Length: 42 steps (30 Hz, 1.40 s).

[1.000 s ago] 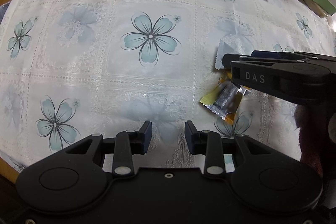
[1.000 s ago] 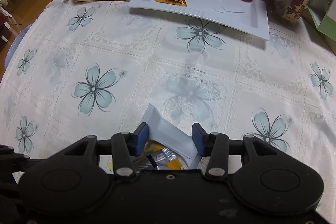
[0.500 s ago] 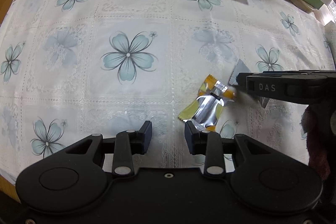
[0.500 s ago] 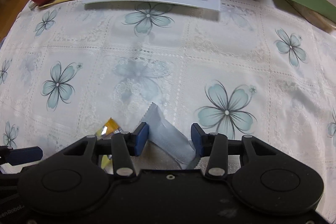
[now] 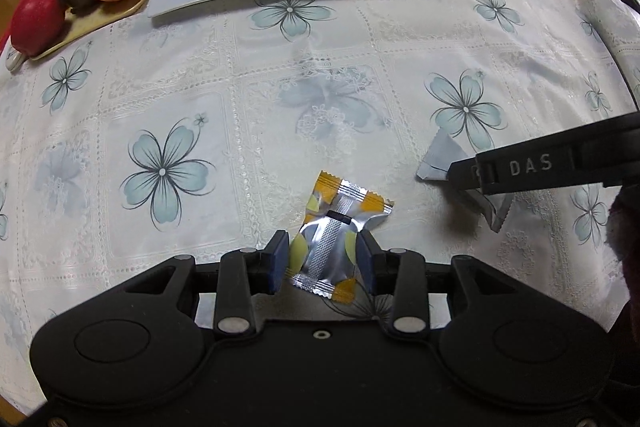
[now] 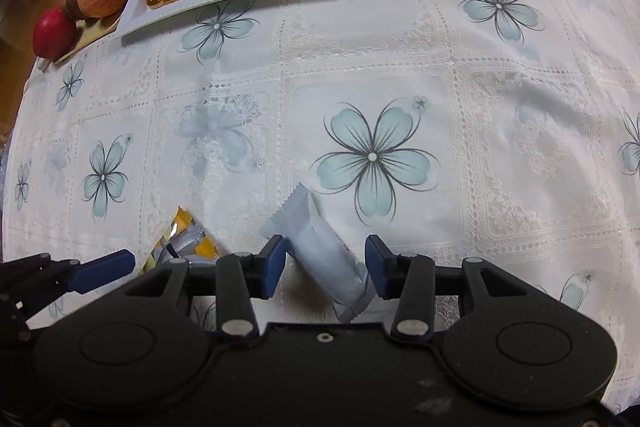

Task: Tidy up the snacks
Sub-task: 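Close the left tool on the silver-yellow candy while the right tool grips the grey wafer bar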

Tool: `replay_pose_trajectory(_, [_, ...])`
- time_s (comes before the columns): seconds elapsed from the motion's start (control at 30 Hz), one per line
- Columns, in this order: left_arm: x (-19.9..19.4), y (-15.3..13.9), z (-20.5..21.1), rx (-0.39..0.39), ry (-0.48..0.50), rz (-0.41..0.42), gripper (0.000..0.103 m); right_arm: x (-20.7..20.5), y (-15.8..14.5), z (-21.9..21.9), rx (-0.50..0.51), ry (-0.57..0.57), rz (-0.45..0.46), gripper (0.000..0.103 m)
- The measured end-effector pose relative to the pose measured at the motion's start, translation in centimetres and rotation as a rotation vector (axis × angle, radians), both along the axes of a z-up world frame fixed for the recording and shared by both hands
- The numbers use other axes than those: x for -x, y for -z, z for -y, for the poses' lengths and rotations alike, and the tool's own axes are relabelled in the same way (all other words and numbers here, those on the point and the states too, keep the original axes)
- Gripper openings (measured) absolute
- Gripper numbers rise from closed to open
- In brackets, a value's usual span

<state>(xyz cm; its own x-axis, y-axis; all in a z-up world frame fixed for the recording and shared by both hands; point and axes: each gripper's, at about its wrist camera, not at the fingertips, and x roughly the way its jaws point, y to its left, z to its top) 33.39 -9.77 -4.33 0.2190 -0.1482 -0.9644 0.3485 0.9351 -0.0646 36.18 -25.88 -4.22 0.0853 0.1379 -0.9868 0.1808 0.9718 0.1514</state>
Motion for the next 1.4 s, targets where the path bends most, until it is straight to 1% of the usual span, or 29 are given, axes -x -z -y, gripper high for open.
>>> replay_pose_trajectory(0.2, [-0.3,0.5,0.5,-0.02,0.001,0.006,0.049,0.6,-1.0,1.0,-0.023,0.022,0.017,0.047])
replay_pose_trajectory(0.33, [-0.5,0.5,0.7,-0.026,0.002,0.016,0.055,0.8,-1.4,1.6,-0.03,0.031,0.022,0.047])
replay_pose_trajectory(0.4, [-0.4,0.8,0.9,-0.03,0.01,0.007,0.055,0.8,-1.5,1.7,-0.031,0.038,0.023,0.047])
replay_pose_trajectory(0.53, [-0.2,1.8,1.3,-0.065,0.022,-0.007,0.055,0.8,-1.6,1.9,-0.037,0.043,0.027,0.047])
replay_pose_trajectory(0.6, [-0.2,2.2,1.3,-0.067,0.019,-0.016,0.055,0.8,-1.6,1.9,-0.043,0.037,0.029,0.047])
replay_pose_trajectory(0.67, [-0.3,2.2,1.2,-0.06,0.0,-0.028,0.055,0.8,-1.6,1.7,-0.046,0.03,0.032,0.047])
replay_pose_trajectory(0.7, [-0.4,2.2,1.1,-0.05,-0.004,-0.035,0.05,0.8,-1.6,1.6,-0.046,0.027,0.033,0.047])
replay_pose_trajectory(0.77, [-0.6,2.1,0.7,-0.027,-0.032,-0.055,0.048,0.8,-1.6,1.3,-0.046,0.017,0.034,0.047])
replay_pose_trajectory(0.93, [-1.2,2.0,-0.8,0.024,-0.13,-0.126,0.047,0.8,-1.2,0.6,-0.039,-0.008,0.03,0.047])
replay_pose_trajectory(1.07, [-1.5,1.6,-2.0,0.056,-0.191,-0.162,0.047,0.8,-0.5,0.1,-0.019,-0.026,0.019,0.047])
replay_pose_trajectory(1.27, [-1.3,0.9,-2.5,0.073,-0.207,-0.174,0.047,0.7,0.0,-0.5,0.013,-0.04,0.018,0.046])
replay_pose_trajectory(1.4, [-1.0,0.8,-2.5,0.081,-0.204,-0.185,0.047,0.6,0.5,-0.8,0.026,-0.038,0.002,0.044])
